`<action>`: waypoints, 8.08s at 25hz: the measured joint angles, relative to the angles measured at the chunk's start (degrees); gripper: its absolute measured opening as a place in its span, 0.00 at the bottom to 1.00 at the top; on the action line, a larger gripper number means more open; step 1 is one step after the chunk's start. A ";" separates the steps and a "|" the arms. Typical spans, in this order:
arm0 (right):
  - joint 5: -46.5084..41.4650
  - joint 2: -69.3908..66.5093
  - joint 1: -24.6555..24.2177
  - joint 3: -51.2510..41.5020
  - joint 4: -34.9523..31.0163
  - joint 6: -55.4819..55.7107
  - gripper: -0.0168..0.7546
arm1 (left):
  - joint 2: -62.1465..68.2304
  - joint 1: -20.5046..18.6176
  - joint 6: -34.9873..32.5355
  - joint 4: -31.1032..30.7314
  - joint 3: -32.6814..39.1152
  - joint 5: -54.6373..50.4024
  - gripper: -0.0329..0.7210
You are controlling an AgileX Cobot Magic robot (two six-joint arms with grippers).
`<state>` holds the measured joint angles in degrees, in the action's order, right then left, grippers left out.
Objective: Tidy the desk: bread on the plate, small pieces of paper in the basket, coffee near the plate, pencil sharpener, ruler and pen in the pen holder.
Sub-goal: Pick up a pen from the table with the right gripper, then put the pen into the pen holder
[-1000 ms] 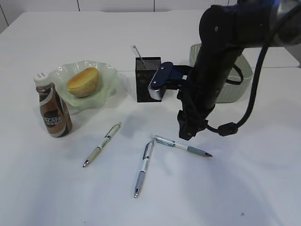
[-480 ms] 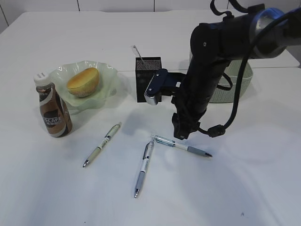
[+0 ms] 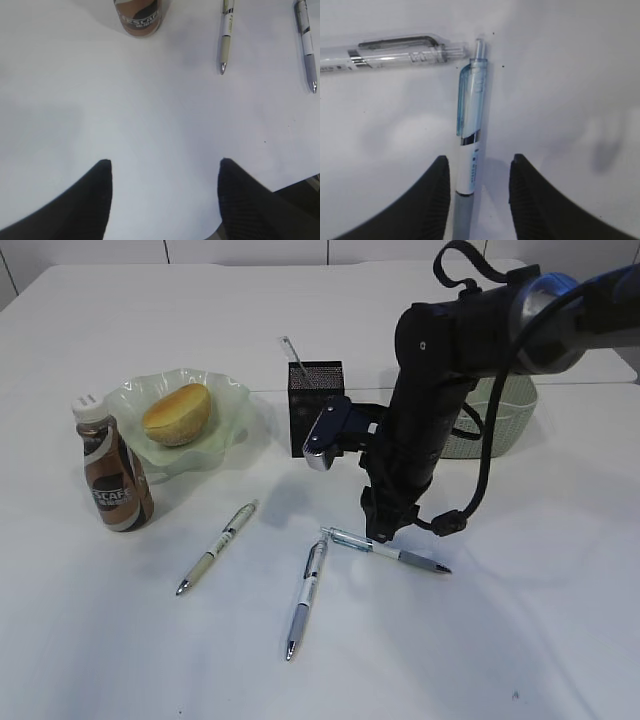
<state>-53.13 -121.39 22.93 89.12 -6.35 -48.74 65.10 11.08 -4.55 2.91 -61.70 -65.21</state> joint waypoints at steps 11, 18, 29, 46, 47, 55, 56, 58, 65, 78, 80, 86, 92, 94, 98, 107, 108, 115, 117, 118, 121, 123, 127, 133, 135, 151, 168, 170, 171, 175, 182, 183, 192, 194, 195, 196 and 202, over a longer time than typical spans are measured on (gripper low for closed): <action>-0.54 -1.52 0.00 0.00 -2.46 0.00 0.46 | 0.00 0.00 0.00 0.00 0.00 0.00 0.66; -0.43 -2.52 0.00 0.14 -2.80 0.00 0.53 | 0.00 0.00 0.00 -0.58 0.00 0.00 0.66; -0.33 -3.31 0.00 0.14 -1.67 0.00 0.54 | 0.00 0.00 0.00 -1.27 0.00 0.00 0.66; -0.33 -3.33 0.00 0.14 -1.67 -0.59 0.53 | 0.00 0.00 0.00 -1.27 0.00 0.00 0.66; -0.33 -3.33 0.00 0.14 -1.67 -0.59 0.53 | 0.00 0.00 0.00 -1.27 0.00 0.00 0.66; -0.33 -3.43 0.00 0.14 -1.67 -0.59 0.53 | 0.00 0.00 0.00 -1.27 0.00 0.00 0.66; -0.33 -3.54 0.00 0.14 -1.67 -0.70 0.54 | 0.00 0.00 0.00 -1.27 0.00 0.00 0.66; -0.33 -3.65 0.00 0.14 -1.67 -0.70 0.53 | 0.00 0.00 0.00 -1.27 0.00 0.00 0.66; -0.33 -4.33 0.00 0.14 -1.32 -0.70 0.54 | 0.00 0.00 0.00 -1.27 0.00 0.00 0.66; -0.26 -4.42 0.00 0.14 -1.05 -0.70 0.53 | 0.00 0.00 0.00 -1.27 0.00 -0.10 0.66; -0.26 -4.55 0.00 0.14 -1.05 -0.70 0.53 | 0.00 0.00 0.00 -1.27 0.00 -0.10 0.66; -0.26 -4.68 0.00 0.14 -0.92 -0.70 0.44 | 0.00 0.00 0.00 -1.27 0.00 -0.13 0.66; -0.26 -4.68 0.00 0.14 -0.86 -0.70 0.31 | 0.00 0.00 0.00 -1.27 0.00 -0.22 0.66; -0.26 -4.68 0.00 0.14 -0.86 -0.70 0.30 | 0.00 0.00 0.00 -1.27 0.00 -0.33 0.66; -0.21 -4.93 0.00 0.14 -0.80 -0.70 0.29 | 0.00 0.00 0.00 -1.27 0.00 -0.76 0.66; -0.21 -4.93 0.00 0.16 -0.80 -0.81 0.17 | 0.00 0.00 0.00 -1.27 -0.09 -1.49 0.66; -0.21 -4.93 0.00 0.16 -0.80 -0.81 0.17 | 0.00 0.00 0.00 -1.27 -0.09 -1.70 0.66; -2.45 -5.16 0.00 1.44 -0.80 0.04 0.17 | 0.00 0.00 0.00 -0.27 -0.09 -2.43 0.66; -4.33 -5.41 0.00 3.02 -0.80 1.10 0.17 | 0.00 0.00 0.00 -0.05 -0.09 -2.53 0.66; -5.21 -5.41 0.00 3.95 -0.80 1.80 0.17 | 0.00 0.00 0.00 -0.05 -0.09 -2.53 0.66; -7.22 -5.51 0.00 6.07 -1.09 2.73 0.17 | 0.00 0.00 0.00 -0.05 -0.09 -2.53 0.66; -9.09 -5.51 0.00 7.86 -1.49 3.76 0.17 | 0.00 0.00 0.00 0.06 -0.09 -2.53 0.66; -11.36 -5.51 0.00 11.04 -1.81 5.90 0.17 | 0.00 0.00 0.00 0.06 -0.09 -2.53 0.66; -12.63 -5.51 0.00 16.31 -4.12 7.73 0.17 | 0.00 0.00 0.00 0.06 -0.09 -2.53 0.66; -12.63 -5.51 0.00 17.78 -5.66 7.73 0.17 | 0.00 0.00 0.00 0.06 -0.09 -2.53 0.66; -14.25 -5.51 0.00 23.63 -7.96 15.91 0.17 | 0.00 0.00 0.00 0.06 -0.09 -0.50 0.66; -2.47 -3.01 -1.23 23.63 -6.64 32.22 0.17 | 0.00 0.00 0.00 0.06 -0.09 0.78 0.66; 2.64 -3.01 -1.23 23.63 -6.64 32.81 0.17 | 0.00 0.00 0.00 0.06 -0.09 1.34 0.66; 4.22 -2.91 -1.23 23.63 -6.64 32.81 0.17 | 0.00 0.00 0.00 0.06 -0.09 1.68 0.66; 10.07 -2.79 -1.23 23.14 -6.64 32.98 0.17 | 0.00 0.00 0.00 0.06 -0.09 3.15 0.66; 25.17 -2.47 -1.23 17.44 -6.64 32.98 0.17 | 0.00 0.00 0.00 0.06 -0.09 6.01 0.66; 29.75 -2.47 -1.23 15.94 -6.64 32.98 0.17 | 0.00 0.00 0.00 0.06 -0.09 6.30 0.66; 50.35 -2.47 -1.23 11.41 -6.97 32.98 0.17 | 0.00 0.00 0.00 -1.65 -0.09 9.28 0.66; 53.13 -2.47 -1.23 10.48 -7.07 32.98 0.17 | 0.00 0.00 0.00 -1.76 -0.09 9.92 0.66; 58.12 -2.47 -1.33 8.23 -7.07 32.98 0.17 | 0.00 0.00 0.00 -1.87 -0.09 10.36 0.66; 60.69 -2.47 -1.33 6.76 -7.07 33.09 0.17 | 0.00 0.00 0.00 -1.87 -0.09 10.98 0.66; 77.80 -2.47 -1.33 -1.27 -7.30 35.06 0.17 | 0.00 0.00 0.00 -2.08 -0.09 13.72 0.66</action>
<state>24.67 -123.86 21.60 87.85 -13.65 -13.69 65.10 11.08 -4.55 0.82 -61.80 -51.49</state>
